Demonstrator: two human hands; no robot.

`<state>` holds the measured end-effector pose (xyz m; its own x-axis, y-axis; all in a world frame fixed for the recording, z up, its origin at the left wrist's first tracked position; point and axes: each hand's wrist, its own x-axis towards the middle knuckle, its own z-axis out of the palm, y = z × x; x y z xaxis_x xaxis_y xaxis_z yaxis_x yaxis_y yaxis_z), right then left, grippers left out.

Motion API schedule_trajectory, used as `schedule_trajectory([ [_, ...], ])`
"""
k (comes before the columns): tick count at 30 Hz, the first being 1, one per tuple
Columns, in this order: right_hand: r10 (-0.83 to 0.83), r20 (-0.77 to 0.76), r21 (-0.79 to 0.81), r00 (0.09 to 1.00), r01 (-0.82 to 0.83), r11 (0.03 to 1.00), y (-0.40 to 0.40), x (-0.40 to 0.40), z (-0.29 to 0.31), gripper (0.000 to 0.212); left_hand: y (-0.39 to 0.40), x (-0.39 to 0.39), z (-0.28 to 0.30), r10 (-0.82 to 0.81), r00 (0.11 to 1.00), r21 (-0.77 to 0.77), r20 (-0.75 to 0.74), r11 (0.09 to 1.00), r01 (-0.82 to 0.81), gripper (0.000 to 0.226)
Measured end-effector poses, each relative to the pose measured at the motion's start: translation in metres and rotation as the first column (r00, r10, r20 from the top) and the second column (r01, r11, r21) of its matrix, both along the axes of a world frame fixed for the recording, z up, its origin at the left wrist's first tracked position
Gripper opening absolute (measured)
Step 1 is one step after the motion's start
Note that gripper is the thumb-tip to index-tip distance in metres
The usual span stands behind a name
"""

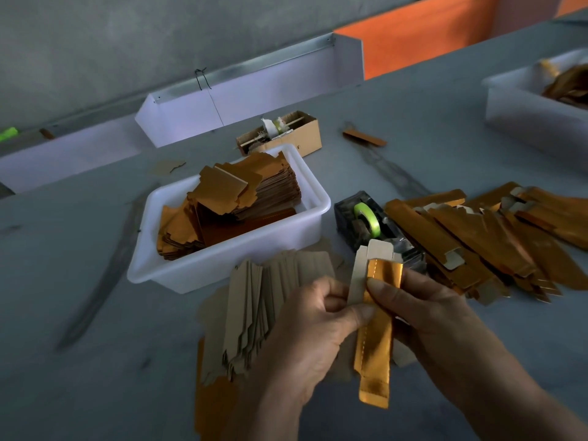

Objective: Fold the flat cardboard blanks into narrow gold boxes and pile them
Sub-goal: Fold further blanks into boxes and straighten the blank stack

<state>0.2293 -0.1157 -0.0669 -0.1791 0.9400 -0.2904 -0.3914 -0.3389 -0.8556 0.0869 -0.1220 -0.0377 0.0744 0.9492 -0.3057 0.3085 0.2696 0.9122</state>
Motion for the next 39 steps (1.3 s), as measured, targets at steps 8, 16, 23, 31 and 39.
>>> schedule_trajectory([
  [8,-0.047,0.081,-0.012,0.996,0.048,0.999,0.004,0.000,0.001,0.031,-0.006,0.012,-0.003,0.205,0.950,0.264,-0.235,0.954,-0.141,0.011],
  [16,-0.109,0.061,0.000,0.992,0.109,0.994,0.000,-0.006,0.007,0.022,-0.017,0.034,-0.004,0.323,0.671,0.558,-0.668,0.813,0.163,0.024],
  [23,-0.083,0.096,0.000,0.992,0.083,0.997,-0.003,-0.007,0.007,0.026,-0.024,0.052,-0.017,0.260,0.397,0.409,-0.880,0.839,0.359,0.037],
  [31,-0.141,0.133,-0.041,0.981,0.147,0.988,-0.001,-0.004,-0.001,0.016,-0.020,0.044,-0.010,0.224,0.780,0.405,-0.584,0.914,0.040,0.032],
  [39,-0.059,0.164,0.031,0.985,0.055,0.998,0.005,0.008,0.011,0.037,-0.004,0.019,-0.003,0.189,0.930,-0.176,0.316,0.975,-0.138,0.007],
])
